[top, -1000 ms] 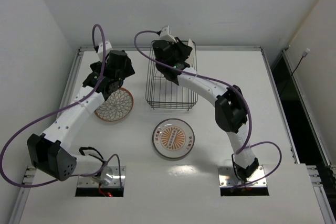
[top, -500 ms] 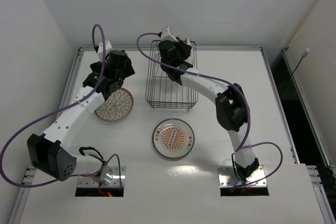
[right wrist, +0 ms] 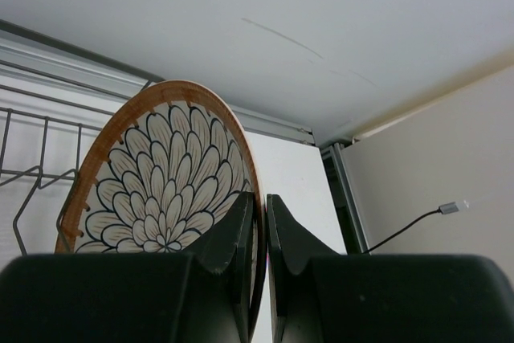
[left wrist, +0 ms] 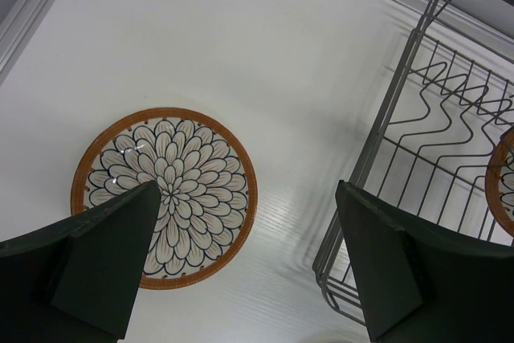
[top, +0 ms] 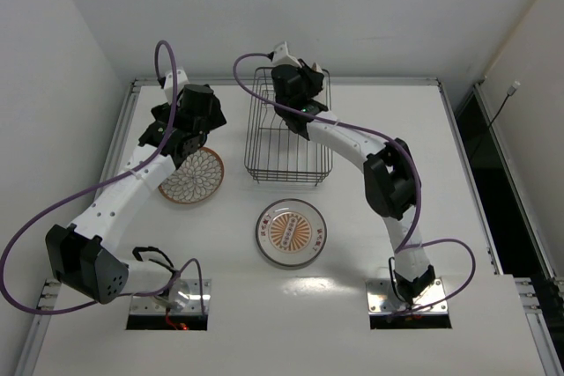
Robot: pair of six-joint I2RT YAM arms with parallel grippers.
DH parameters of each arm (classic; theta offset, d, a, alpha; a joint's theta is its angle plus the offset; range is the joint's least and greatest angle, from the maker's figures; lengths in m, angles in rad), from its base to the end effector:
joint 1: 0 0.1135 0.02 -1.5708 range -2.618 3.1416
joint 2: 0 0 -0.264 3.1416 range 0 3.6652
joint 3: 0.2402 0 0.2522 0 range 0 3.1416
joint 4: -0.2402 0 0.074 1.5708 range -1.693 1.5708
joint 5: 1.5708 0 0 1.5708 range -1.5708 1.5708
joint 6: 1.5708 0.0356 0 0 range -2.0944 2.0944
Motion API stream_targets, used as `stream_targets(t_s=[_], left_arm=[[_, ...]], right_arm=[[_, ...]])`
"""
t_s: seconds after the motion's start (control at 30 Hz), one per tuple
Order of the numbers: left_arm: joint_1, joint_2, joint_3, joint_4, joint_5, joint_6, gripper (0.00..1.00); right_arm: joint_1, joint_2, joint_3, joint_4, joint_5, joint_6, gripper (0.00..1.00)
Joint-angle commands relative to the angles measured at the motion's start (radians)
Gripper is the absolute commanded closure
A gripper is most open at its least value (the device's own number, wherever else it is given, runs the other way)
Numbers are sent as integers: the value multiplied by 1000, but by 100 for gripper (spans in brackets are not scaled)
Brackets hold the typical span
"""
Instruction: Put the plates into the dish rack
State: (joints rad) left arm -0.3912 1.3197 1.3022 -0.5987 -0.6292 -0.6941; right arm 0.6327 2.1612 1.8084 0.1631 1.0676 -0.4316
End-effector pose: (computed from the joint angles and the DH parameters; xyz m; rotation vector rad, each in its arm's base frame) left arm 0.2708 -0.0890 0.3655 -0.6435 1.9538 0.0235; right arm 0.4274 0.2747 0.2873 -0.1340 1.7176 -0.7820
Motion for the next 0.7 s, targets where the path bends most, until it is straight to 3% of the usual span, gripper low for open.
stream_targets(t_s=[0.0,0.17,0.67], left_arm=[[5,-28,0,13,-23,-19,10],[5,-48,0,2,-62,-28,10],[5,-99,-11,-7,-102,-50,10]], right_arm=[[-16,29,31,4,8,-42,100],[-16,75,40,-59,-40,-51,100],[35,173,51,-37,-64,-131,100]])
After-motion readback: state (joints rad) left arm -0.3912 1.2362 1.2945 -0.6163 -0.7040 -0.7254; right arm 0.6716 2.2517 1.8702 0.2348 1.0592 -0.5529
